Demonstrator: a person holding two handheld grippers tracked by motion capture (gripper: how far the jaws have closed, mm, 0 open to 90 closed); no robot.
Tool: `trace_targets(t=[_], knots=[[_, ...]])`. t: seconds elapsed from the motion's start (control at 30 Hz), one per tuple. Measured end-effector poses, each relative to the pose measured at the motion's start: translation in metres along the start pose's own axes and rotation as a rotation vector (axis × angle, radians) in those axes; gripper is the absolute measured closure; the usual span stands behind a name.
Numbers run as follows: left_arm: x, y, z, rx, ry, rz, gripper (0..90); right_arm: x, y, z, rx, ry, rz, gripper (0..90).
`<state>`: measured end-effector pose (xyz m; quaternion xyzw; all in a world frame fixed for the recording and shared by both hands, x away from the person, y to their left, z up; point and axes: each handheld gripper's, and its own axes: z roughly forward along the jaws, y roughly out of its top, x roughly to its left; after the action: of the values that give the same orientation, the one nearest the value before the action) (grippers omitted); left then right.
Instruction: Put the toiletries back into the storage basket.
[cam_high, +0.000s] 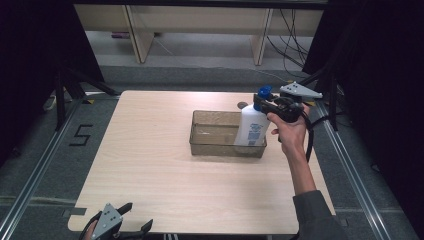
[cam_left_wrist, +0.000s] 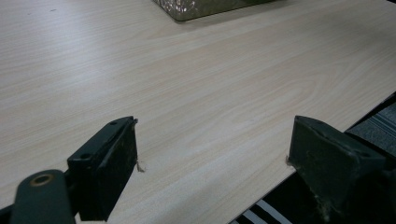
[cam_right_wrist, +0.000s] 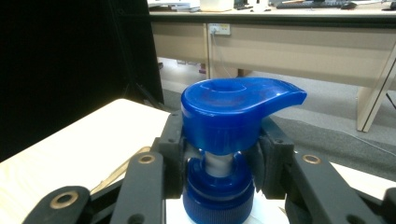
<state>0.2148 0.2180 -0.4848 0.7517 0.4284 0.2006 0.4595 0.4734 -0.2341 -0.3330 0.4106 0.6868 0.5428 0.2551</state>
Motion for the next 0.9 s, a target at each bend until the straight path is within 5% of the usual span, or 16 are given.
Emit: trace_targets(t=[0.23, 0.7, 0.9], knots=[[0.0001, -0.0004, 0.0008, -0.01, -0.008, 0.0, 14.9, 0.0005, -0.0032, 0.0016, -0.012, 0.005, -0.02, 61.8], [0.0002, 0.0005, -0.0014, 0.009, 0.009, -0.001, 14.8, 0.0042, -0.008, -0.0012, -0.006, 0.03, 0.05, 51.8], [-0.0002, 0.0003, -0.001, 0.005, 0.007, 0.001, 14.8, 0.0049, -0.0084, -0.0008, -0.004, 0.039, 0.043, 50.1]])
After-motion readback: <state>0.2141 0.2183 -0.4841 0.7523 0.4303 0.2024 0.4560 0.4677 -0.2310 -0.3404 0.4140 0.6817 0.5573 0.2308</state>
